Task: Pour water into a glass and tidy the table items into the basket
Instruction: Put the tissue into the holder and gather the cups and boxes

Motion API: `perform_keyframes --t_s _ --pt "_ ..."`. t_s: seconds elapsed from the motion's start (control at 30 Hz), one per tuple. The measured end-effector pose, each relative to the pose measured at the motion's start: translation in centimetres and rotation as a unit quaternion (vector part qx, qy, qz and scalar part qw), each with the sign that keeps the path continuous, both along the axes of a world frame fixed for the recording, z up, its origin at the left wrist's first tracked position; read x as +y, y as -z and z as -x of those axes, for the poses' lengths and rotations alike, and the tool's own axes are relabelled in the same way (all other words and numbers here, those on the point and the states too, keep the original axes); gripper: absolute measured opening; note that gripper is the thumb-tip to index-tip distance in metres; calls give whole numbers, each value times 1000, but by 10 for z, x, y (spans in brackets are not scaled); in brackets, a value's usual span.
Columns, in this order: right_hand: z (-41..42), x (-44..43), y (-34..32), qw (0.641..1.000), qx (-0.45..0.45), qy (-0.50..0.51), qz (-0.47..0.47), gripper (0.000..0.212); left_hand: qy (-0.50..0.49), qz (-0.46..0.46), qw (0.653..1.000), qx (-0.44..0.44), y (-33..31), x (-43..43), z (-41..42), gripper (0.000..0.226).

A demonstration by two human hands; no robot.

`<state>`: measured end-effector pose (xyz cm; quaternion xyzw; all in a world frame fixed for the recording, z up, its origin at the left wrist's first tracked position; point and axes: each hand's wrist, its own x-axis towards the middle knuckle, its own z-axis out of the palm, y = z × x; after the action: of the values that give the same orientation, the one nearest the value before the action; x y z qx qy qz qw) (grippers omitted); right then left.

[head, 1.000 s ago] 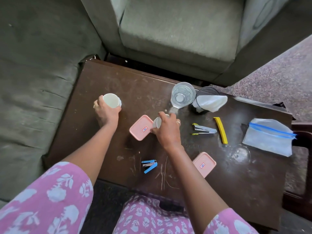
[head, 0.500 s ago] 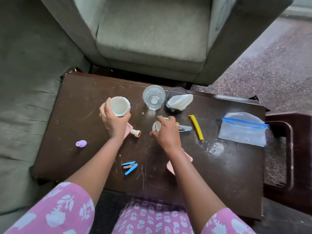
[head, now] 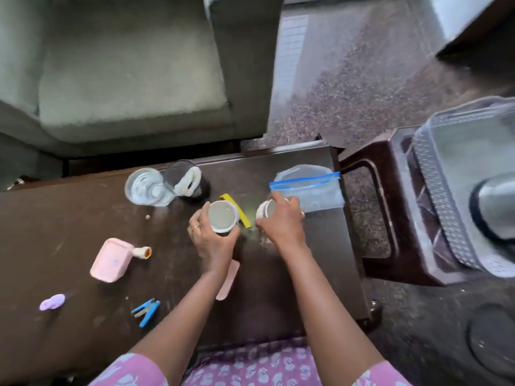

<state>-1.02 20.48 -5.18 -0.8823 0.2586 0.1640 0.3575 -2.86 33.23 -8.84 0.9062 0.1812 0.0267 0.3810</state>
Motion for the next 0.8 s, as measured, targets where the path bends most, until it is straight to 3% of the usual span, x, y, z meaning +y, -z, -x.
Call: perform_keyframes --t_s 0.23,0.47,0.6,0.8 --pt "-7 -128 -55 984 -75 158 15 59 153 78 985 -29 -46 -146 -51 75" --pt "-7 -272 -94 920 -130 356 98 64 314 104 941 -69 -100 -314 -99 72" --pt "-6 -326 -90 906 -131 381 126 66 408 97 907 -35 -101 -389 -107 70" --pt "-17 -370 -59 903 -119 390 136 61 458 9 889 29 -71 -452 -122 65"
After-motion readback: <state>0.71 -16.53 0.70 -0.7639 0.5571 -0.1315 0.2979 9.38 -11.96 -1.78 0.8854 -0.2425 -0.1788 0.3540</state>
